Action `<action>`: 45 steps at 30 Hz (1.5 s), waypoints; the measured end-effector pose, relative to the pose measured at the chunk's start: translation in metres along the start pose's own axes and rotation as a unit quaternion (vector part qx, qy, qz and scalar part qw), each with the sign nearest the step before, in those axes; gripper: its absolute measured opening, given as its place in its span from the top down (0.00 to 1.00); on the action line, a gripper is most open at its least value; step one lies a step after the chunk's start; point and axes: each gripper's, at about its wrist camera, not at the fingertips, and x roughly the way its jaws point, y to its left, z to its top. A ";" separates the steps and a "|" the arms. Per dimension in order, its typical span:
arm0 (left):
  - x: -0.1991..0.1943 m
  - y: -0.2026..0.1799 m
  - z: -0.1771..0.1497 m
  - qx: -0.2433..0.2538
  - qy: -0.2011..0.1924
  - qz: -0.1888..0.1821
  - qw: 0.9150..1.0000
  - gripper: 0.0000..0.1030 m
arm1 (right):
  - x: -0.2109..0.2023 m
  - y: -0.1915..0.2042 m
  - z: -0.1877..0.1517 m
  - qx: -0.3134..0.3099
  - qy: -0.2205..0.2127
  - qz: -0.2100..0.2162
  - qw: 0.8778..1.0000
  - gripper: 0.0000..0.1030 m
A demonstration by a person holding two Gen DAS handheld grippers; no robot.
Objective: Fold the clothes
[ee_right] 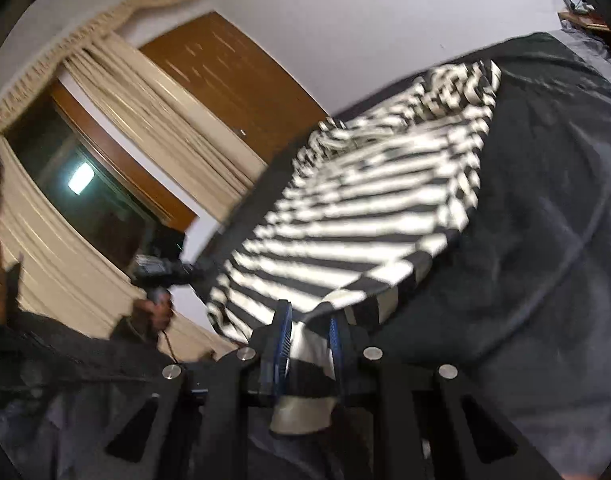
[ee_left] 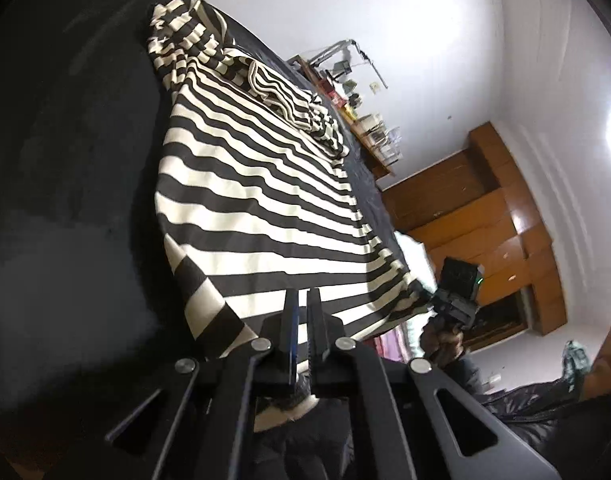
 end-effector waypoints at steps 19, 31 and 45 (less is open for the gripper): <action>0.005 -0.009 -0.014 0.033 0.044 0.101 0.993 0.16 | -0.006 0.020 -0.009 -0.108 0.013 -0.157 0.982 0.74; 0.019 -0.021 -0.019 0.044 0.068 0.116 0.990 0.16 | -0.041 -0.005 -0.043 -0.017 0.009 -0.146 0.989 0.30; 0.010 -0.018 -0.030 0.044 0.085 0.090 0.991 0.16 | -0.011 0.005 -0.045 -0.004 0.048 -0.078 0.996 0.30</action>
